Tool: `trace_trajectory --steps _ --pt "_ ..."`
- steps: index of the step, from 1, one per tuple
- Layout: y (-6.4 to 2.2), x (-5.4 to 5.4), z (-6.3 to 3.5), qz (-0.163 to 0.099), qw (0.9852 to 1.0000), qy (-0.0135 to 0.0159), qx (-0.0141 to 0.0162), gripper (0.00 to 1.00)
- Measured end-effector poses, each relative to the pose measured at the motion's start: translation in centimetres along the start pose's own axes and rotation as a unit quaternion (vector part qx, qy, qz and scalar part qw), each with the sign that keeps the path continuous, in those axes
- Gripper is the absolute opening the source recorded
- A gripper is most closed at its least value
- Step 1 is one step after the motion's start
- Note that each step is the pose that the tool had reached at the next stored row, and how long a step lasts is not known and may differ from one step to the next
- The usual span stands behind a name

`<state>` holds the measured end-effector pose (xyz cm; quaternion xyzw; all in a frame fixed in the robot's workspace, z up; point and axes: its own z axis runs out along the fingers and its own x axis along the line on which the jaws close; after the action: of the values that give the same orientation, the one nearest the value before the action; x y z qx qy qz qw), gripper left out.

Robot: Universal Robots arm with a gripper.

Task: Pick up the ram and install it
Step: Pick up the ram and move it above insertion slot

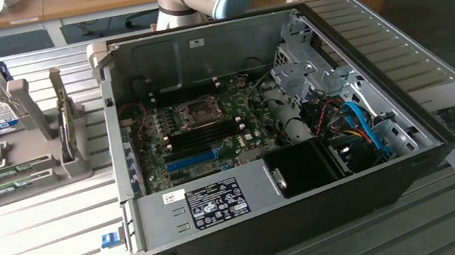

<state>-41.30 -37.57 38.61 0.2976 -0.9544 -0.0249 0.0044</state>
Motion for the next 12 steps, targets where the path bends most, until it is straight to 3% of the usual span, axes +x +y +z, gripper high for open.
trace_trajectory --steps 7,12 --pt "0.0 0.0 0.0 -0.049 0.9988 0.0025 -0.0003 0.09" --pt "-0.01 0.0 0.0 -0.086 0.9963 0.0043 -0.0006 0.09"
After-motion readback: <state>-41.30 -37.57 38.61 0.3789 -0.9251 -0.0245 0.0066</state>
